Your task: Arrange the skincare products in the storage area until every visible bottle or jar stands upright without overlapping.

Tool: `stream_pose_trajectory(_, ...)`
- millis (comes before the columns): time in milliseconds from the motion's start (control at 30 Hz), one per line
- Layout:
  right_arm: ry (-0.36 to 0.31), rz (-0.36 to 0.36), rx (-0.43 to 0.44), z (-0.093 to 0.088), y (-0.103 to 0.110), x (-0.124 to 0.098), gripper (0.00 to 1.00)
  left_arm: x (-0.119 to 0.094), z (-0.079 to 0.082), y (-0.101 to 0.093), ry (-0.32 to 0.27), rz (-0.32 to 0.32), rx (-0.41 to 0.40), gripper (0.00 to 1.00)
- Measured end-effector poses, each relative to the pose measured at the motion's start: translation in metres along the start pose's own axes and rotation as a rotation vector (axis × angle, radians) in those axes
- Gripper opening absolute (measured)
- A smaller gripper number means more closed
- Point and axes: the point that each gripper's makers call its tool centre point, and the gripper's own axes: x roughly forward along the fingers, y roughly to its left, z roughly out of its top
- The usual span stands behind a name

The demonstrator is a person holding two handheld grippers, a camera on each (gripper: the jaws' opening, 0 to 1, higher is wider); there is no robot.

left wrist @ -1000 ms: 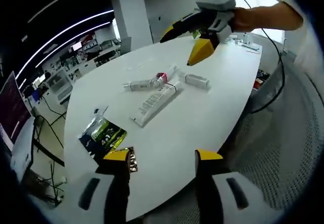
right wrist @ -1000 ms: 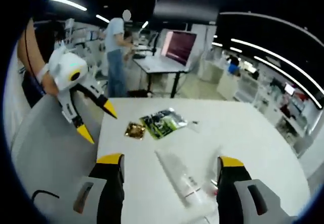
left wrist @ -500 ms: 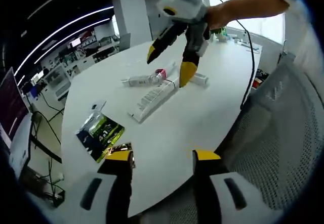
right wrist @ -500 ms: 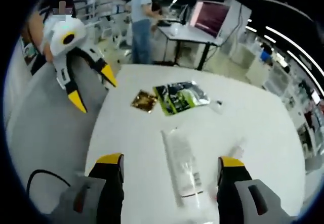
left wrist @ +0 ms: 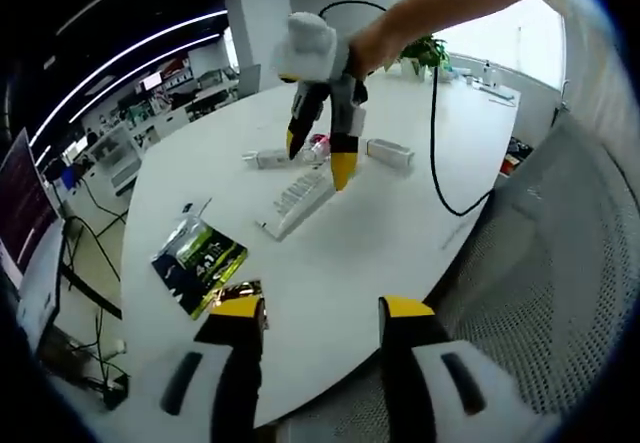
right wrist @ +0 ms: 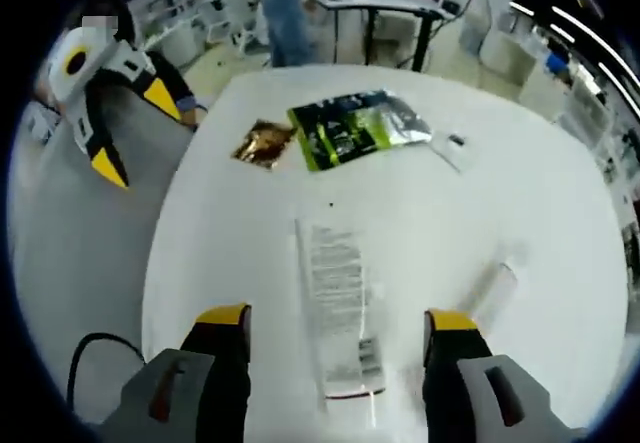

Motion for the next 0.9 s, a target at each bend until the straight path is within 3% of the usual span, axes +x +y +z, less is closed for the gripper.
stream_pose_trajectory(300, 0.146, 0.068, -0.048, -0.017, 0.000, 0.027, 0.69, 0.000, -0.002, 0.000, 0.004, 0.000, 0.002, 0.37)
stream_pose_trajectory(400, 0.182, 0.024, -0.103, -0.015, -0.008, 0.026, 0.61, 0.000, -0.001, 0.000, 0.001, 0.000, -0.001, 0.37)
stream_pose_trajectory(633, 0.210, 0.022, -0.082, -0.012, -0.009, 0.027, 0.57, 0.000, -0.001, 0.001, -0.002, 0.001, 0.002, 0.35)
stream_pose_trajectory(733, 0.215, 0.002, -0.066, -0.011, -0.011, 0.026, 0.46, -0.001, 0.000, 0.001, -0.008, 0.001, 0.004, 0.34)
stream_pose_trajectory(900, 0.227, -0.001, -0.054, -0.007, -0.006, 0.025, 0.38, -0.001, 0.000, 0.001, -0.014, 0.002, 0.007, 0.33)
